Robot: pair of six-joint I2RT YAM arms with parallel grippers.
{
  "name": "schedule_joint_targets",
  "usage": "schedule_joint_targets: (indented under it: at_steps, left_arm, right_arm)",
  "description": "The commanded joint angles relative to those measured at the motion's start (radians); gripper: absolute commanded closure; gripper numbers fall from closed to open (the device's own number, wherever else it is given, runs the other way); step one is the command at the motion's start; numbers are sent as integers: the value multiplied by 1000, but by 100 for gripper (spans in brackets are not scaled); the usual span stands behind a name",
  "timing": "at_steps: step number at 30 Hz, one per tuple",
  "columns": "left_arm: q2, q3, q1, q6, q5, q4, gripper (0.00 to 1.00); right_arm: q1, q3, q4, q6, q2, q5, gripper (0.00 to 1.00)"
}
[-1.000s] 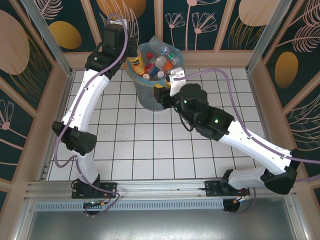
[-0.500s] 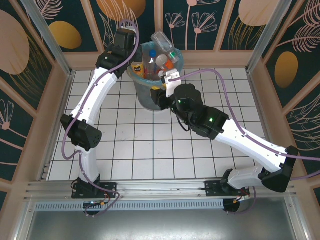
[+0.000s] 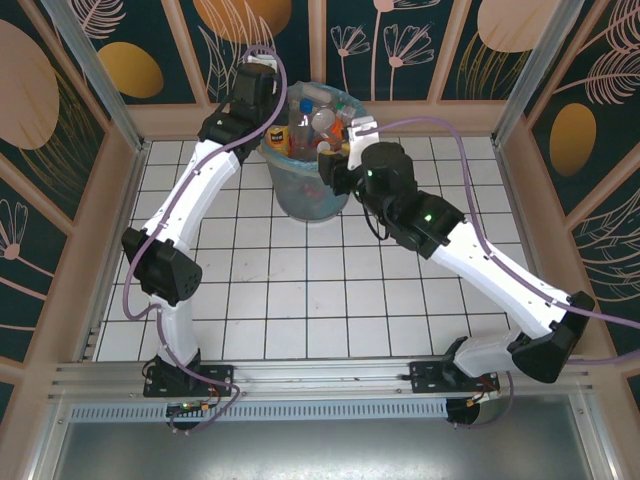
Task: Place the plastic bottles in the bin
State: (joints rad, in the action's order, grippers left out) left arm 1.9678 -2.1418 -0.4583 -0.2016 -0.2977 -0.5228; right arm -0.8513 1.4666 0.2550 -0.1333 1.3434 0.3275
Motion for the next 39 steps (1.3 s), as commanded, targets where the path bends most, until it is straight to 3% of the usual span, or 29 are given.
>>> schedule_joint_targets:
  at_steps: [1, 13, 22, 26, 31, 35, 39]
  left_arm:
    - [103, 124, -10, -18, 53, -234, 100]
    - [92, 275, -10, -35, 80, -192, 100]
    - [-43, 173, -27, -5, 295, -130, 100]
    - [-58, 176, -67, 53, 299, -135, 100]
    - [-24, 208, -88, 68, 283, -177, 86]
    - [-32, 240, -114, 92, 317, -163, 85]
    - [-44, 243, -133, 111, 361, -142, 75]
  right_arm:
    - [4, 41, 3, -23, 6, -40, 55]
    - [5, -10, -17, -61, 2, -77, 55]
    - [4, -19, -34, -61, -7, -82, 55]
    - [5, -39, -45, -59, -24, -77, 55]
    - [5, -58, -46, -55, -36, -76, 55]
    - [4, -69, -49, -57, -41, -78, 55]
    - [5, -74, -56, -61, -41, -83, 55]
